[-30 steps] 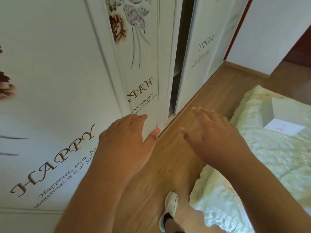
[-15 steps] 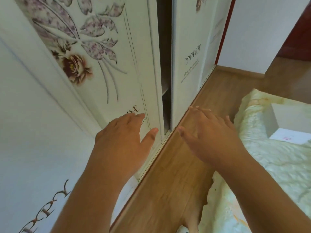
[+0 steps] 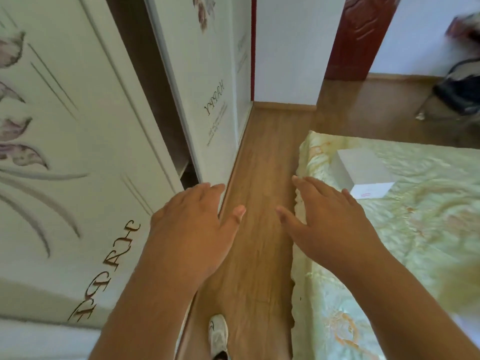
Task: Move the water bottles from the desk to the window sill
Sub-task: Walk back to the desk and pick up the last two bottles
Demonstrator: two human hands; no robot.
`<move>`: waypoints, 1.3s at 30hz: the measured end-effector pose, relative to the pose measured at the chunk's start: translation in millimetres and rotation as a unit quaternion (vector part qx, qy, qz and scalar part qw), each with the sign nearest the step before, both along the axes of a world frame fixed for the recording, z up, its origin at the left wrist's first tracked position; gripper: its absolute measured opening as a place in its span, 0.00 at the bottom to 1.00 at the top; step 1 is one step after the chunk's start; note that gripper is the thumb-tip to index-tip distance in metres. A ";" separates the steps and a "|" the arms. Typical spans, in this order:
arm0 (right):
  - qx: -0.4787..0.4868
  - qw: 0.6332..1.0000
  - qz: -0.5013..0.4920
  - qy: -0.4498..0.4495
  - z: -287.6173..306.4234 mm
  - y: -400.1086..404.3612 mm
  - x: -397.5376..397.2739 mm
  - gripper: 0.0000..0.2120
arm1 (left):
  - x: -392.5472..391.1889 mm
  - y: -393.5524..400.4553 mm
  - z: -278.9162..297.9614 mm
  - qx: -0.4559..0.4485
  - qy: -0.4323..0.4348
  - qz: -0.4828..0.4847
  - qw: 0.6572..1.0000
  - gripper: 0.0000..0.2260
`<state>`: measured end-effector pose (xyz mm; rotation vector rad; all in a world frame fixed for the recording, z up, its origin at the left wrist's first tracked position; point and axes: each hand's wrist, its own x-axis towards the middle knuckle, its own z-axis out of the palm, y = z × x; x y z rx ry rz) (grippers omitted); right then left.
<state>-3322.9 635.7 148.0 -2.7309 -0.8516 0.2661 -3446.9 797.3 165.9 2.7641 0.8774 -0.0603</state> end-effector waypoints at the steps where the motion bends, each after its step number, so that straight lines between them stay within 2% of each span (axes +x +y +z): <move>1: -0.003 1.000 -0.017 -0.002 0.9 2.5 7.9 0.35 | 13.7 8.7 -1.0 -0.001 -0.003 -0.016 1.000 0.30; 9: 0.000 0.992 -0.117 -0.043 27.2 59.2 54.9 0.34 | 104.5 89.2 18.0 0.004 -0.026 -0.118 0.993 0.31; 18: -0.004 0.984 -0.176 -0.009 21.4 105.3 81.5 0.34 | 161.9 149.3 14.4 0.000 -0.017 -0.180 0.984 0.30; 25: 0.005 0.986 -0.169 -0.011 15.8 131.3 134.7 0.34 | 206.4 171.8 8.7 0.010 0.007 -0.177 0.984 0.30; 32: 0.046 0.989 -0.140 0.003 16.5 145.7 220.1 0.35 | 270.5 179.4 23.0 0.038 0.022 -0.138 0.990 0.31; 39: 0.071 0.991 -0.113 -0.026 33.4 138.0 304.1 0.34 | 348.3 164.4 41.7 0.057 0.000 -0.109 0.992 0.31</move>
